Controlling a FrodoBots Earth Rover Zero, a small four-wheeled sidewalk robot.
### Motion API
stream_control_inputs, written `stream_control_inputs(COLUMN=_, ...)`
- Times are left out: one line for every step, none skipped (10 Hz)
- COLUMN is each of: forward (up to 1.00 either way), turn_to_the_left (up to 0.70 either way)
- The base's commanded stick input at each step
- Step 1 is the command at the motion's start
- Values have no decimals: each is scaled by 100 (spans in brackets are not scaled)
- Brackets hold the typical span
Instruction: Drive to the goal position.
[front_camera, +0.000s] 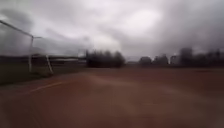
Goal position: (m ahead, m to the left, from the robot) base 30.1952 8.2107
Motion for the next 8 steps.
stream_control_inputs(forward=70, turn_to_the_left=0)
stream_control_inputs(forward=70, turn_to_the_left=0)
stream_control_inputs(forward=70, turn_to_the_left=0)
stream_control_inputs(forward=70, turn_to_the_left=0)
stream_control_inputs(forward=70, turn_to_the_left=0)
stream_control_inputs(forward=70, turn_to_the_left=0)
stream_control_inputs(forward=70, turn_to_the_left=0)
stream_control_inputs(forward=70, turn_to_the_left=0)
